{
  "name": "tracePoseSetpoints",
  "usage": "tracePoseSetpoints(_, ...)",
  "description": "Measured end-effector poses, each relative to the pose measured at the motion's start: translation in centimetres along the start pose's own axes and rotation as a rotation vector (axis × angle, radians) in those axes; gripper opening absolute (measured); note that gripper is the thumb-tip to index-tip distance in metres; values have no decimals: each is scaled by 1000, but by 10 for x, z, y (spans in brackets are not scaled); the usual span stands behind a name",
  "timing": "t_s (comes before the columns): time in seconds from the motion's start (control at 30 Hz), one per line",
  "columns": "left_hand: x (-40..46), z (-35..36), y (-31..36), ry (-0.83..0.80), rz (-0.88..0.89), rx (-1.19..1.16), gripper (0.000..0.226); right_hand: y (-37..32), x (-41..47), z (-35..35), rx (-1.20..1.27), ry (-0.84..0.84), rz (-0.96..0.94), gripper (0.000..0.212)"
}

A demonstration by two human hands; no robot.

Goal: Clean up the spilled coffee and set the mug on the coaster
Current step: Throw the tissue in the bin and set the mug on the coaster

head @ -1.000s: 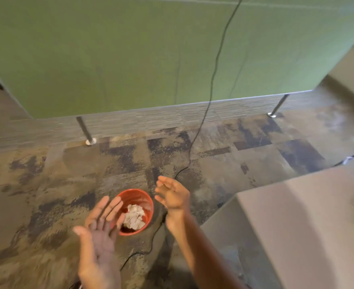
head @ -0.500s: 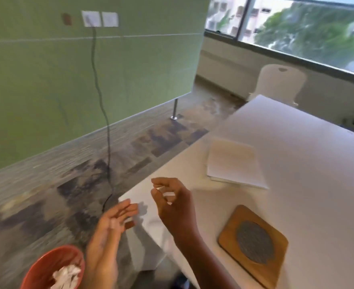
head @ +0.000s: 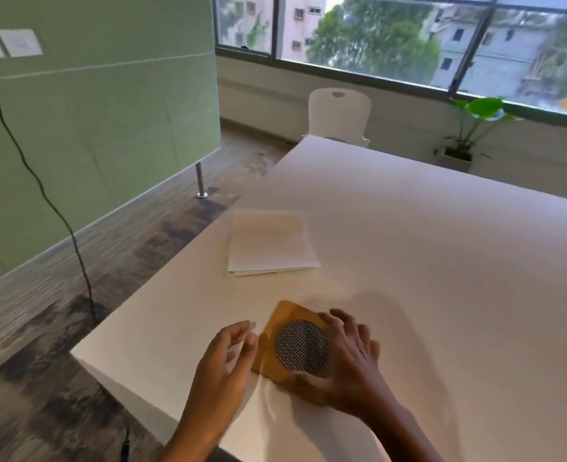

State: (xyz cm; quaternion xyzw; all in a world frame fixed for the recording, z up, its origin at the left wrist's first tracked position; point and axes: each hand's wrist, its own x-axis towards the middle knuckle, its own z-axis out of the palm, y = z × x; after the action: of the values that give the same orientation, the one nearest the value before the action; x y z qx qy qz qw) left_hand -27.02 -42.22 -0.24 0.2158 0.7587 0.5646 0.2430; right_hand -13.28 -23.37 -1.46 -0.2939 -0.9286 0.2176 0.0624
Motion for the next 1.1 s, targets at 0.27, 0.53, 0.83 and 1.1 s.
tracePoseSetpoints(0.27, 10, 26, 7, 15, -27, 92, 57, 26, -12, -1, 30, -114, -32, 151)
tracePoseSetpoints(0.53, 16, 36, 8, 29, -74, 59, 77, 30, -10, -1, 67, -42, -82, 152)
tracePoseSetpoints(0.83, 10, 51, 26, 62, -103, -42, 95, 47, -19, -22, 138, 8, -117, 153)
tracePoseSetpoints(1.1, -10, 119, 61, -32, -44, -46, 97, 108, -55, -67, 124, 102, -72, 153)
